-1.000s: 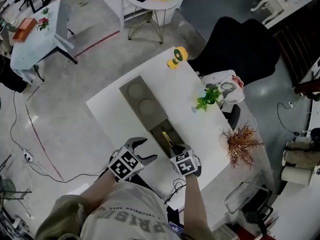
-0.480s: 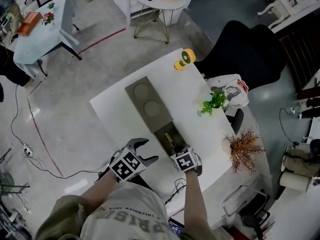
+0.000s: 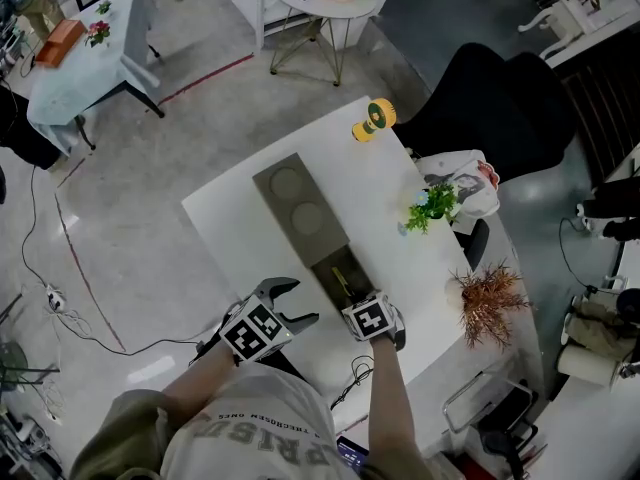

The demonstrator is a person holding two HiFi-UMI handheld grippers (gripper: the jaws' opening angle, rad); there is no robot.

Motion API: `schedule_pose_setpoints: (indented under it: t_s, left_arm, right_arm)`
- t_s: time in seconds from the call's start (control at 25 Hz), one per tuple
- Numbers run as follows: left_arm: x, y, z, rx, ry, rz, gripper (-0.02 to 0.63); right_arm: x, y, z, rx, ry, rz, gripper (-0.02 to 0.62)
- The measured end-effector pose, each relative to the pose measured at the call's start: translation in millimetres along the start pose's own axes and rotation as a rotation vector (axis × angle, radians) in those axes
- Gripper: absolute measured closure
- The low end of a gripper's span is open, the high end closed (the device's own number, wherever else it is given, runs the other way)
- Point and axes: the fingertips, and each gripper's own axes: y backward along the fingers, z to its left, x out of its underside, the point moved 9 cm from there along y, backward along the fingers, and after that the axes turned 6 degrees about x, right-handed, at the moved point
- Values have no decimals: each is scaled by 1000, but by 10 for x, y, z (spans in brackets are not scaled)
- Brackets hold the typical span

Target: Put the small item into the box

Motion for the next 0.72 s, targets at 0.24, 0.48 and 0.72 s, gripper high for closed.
schedule_pose_setpoints:
  t_s: [0.24, 0.48, 0.72]
  left_arm:
    - [21, 4, 31, 3, -5, 12, 308]
    - [21, 42, 60, 6, 9, 33, 308]
    - [37, -6, 72, 21, -1, 31, 308]
  right_arm:
    - [7, -51, 53, -39, -29, 52, 538]
    - [-77, -58, -102, 59, 56, 54, 538]
    - [-106, -37, -107, 35, 52, 90, 537]
